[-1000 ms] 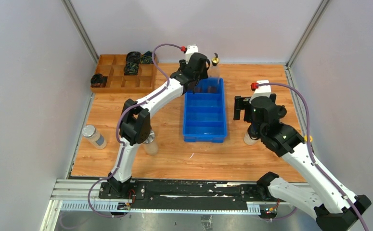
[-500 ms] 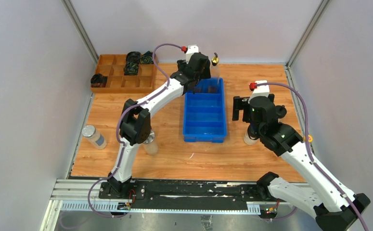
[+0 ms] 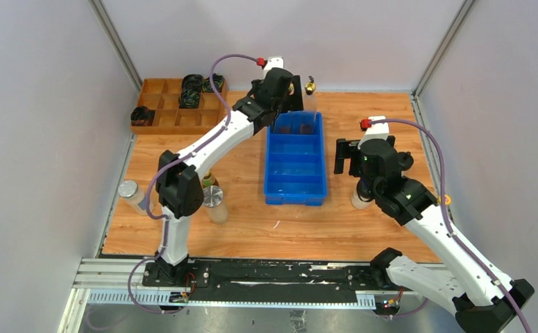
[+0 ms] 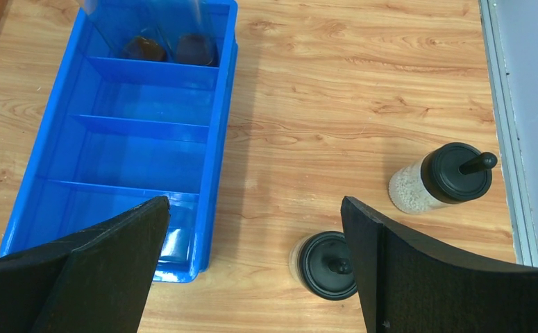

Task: Organize the condiment bottles
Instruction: Pick up the bottle from the center of the board.

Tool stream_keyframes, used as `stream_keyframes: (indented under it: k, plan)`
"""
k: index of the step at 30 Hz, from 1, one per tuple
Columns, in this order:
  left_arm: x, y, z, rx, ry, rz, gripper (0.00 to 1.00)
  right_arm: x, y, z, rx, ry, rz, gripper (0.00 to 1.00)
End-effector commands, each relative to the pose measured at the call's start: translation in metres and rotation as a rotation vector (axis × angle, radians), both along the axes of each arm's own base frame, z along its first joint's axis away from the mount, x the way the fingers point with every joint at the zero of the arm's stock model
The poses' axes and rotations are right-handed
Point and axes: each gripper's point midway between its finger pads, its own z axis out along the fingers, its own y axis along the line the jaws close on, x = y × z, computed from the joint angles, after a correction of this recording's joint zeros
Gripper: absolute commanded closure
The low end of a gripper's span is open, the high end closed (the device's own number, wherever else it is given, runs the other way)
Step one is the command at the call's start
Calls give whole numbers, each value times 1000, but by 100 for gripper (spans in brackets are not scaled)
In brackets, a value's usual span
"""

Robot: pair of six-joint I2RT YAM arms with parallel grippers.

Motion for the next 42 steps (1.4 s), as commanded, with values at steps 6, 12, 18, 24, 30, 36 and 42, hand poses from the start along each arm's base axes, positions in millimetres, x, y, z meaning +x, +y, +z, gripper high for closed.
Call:
stream_keyframes:
  k: [6,12,18,24,30,36,42]
  plan:
    - [-109,25,38,47,17,-188,0,-13,-7,4,8,1,2,0]
    - [-199,52,34,39,-11,-315,0,-34,-7,-18,25,94,39,0]
    - [-260,100,20,-23,6,-308,0,-53,-6,-56,69,207,38,1]
    - [-291,133,5,-77,21,-283,0,-78,-18,-67,110,247,19,1]
    - [-304,148,6,-104,23,-278,0,-89,-26,-53,137,236,6,0]
    - [-314,154,17,-118,21,-301,0,-89,-24,-29,144,224,21,0]
    - [-326,147,10,-144,60,-359,0,-94,-35,-18,69,214,37,0]
